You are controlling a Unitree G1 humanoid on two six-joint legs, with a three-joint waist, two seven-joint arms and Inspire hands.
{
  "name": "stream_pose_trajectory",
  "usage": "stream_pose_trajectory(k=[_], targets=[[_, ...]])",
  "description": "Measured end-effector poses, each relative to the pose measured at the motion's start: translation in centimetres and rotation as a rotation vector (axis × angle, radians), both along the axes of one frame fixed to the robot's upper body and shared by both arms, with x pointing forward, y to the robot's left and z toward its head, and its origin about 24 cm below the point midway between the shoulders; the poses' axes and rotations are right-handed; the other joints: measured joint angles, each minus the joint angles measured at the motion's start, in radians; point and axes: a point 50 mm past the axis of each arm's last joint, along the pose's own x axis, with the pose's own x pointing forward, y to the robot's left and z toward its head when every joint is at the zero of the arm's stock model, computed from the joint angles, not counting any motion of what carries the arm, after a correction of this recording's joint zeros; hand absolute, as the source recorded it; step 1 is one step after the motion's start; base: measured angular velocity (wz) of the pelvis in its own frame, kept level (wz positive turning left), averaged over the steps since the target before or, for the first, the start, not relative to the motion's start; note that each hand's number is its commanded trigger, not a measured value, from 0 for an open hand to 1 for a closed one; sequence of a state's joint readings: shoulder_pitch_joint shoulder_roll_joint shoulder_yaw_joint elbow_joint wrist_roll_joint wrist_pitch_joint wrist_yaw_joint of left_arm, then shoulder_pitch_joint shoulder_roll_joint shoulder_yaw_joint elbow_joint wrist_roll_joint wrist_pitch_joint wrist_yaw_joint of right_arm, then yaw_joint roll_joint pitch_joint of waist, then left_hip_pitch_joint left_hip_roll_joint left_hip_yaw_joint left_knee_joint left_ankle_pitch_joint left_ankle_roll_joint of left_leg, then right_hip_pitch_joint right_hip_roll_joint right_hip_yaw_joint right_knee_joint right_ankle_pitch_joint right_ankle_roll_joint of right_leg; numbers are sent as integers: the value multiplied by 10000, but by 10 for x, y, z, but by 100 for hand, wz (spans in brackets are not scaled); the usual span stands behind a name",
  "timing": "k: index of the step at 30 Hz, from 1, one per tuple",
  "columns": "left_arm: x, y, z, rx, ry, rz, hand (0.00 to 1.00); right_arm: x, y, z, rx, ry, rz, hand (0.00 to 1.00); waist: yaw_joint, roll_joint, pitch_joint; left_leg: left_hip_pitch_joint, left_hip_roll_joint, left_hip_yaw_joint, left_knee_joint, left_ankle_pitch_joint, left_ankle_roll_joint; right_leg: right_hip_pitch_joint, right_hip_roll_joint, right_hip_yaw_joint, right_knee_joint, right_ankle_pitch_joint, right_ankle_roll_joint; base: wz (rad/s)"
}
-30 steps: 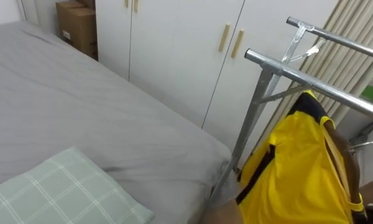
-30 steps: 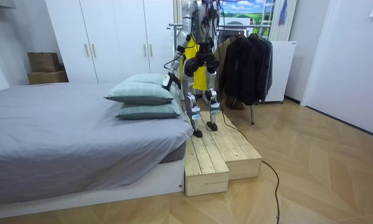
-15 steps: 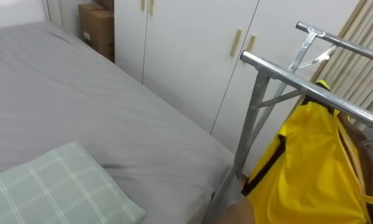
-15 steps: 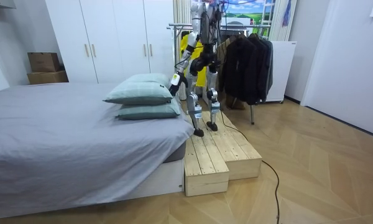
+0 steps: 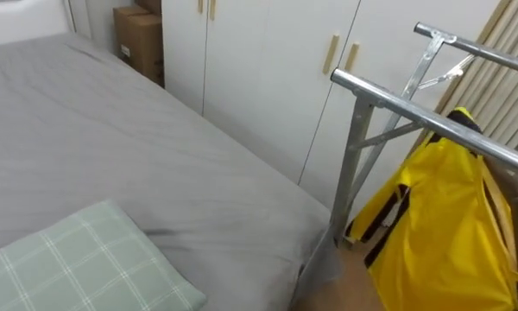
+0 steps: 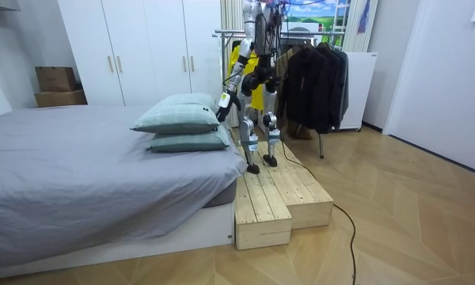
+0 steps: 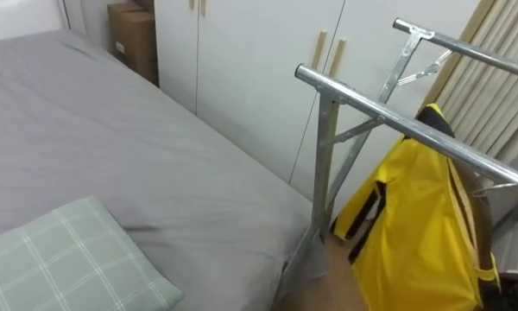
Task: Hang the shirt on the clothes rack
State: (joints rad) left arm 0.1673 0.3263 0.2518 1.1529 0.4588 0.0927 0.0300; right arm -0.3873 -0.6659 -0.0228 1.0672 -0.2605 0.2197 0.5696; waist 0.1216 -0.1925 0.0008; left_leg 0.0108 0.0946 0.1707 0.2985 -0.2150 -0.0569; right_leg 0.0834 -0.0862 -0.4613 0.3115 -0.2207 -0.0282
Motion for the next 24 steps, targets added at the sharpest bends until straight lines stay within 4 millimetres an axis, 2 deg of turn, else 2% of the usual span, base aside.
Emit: stream_pose_trajectory(k=[3,8,11,12,13,14,15,16,17,18,19,20,22,24], targets=[[5,1,0,-95,-290,253,0,-3,0,-4,340,-77,-259,100,62,-70,24,11,-44,222,-46,-79,133,-162,-94,136,260,62,104,-19],[24,0,1,-106,-600,105,0,-14,-4,-11,340,165,-739,100,-79,-147,111,-581,-47,67,708,-354,454,-262,-142,35,254,239,382,15],[34,-4,1,-164,-742,-222,0,-27,-6,-19,280,471,-913,100,-130,-133,115,-944,-197,-368,895,-425,599,-434,-188,231,398,419,442,38],[38,-5,1,-194,-779,-469,0,-30,-7,-20,257,574,-944,100,-241,-33,115,-1167,-204,-768,1140,-483,709,-616,-187,406,791,524,472,56],[40,-6,1,-207,-790,-587,0,-32,-7,-21,250,625,-957,100,-326,17,99,-1258,-217,-962,1201,-466,762,-763,-185,560,1081,579,490,78],[44,-8,1,-229,-843,-796,0,-36,-9,-24,243,725,-1024,100,-506,120,116,-1250,-187,-1393,1211,-426,838,-1194,-136,1135,1579,563,501,72],[46,-9,1,-218,-818,-1006,0,-42,-10,-26,255,826,-1096,100,-534,220,114,-1238,-174,-1733,1163,-388,844,-1398,197,1899,1205,366,503,67],[47,-8,1,-208,-826,-1037,0,-43,-10,-27,260,827,-1111,100,-567,154,69,-1225,-183,-1819,1143,-361,826,-1480,319,2168,803,361,479,57],[46,-7,2,-159,-810,-1039,0,-45,-11,-27,278,786,-1164,100,-620,58,53,-1217,-270,-1890,1198,-355,796,-1637,428,2484,-113,689,563,49],[45,-3,4,-46,-772,-1033,0,-45,-12,-26,272,704,-1217,100,-636,-206,67,-1234,-527,-1906,1430,-459,710,-1729,320,2707,-729,1737,573,54],[42,-4,3,-71,-696,-981,0,-47,-13,-27,151,697,-1297,100,-637,-67,31,-1288,-503,-2028,1709,-623,673,-1600,330,2607,-666,1542,693,25],[37,-3,3,-62,-600,-903,0,-49,-13,-28,156,754,-1309,100,-530,-51,-110,-1238,-330,-2004,1835,-774,561,-1385,483,2361,-903,1363,679,15],[36,1,4,30,-602,-828,0,-45,-11,-25,251,622,-1083,100,-550,-15,-66,-1008,-272,-2107,1678,-781,485,-1092,610,2184,-1063,1349,552,11],[34,5,6,111,-624,-699,0,-39,-9,-22,334,484,-815,100,-459,-79,-10,-683,-243,-2142,1357,-716,355,-852,671,2191,-1095,1315,479,8]])
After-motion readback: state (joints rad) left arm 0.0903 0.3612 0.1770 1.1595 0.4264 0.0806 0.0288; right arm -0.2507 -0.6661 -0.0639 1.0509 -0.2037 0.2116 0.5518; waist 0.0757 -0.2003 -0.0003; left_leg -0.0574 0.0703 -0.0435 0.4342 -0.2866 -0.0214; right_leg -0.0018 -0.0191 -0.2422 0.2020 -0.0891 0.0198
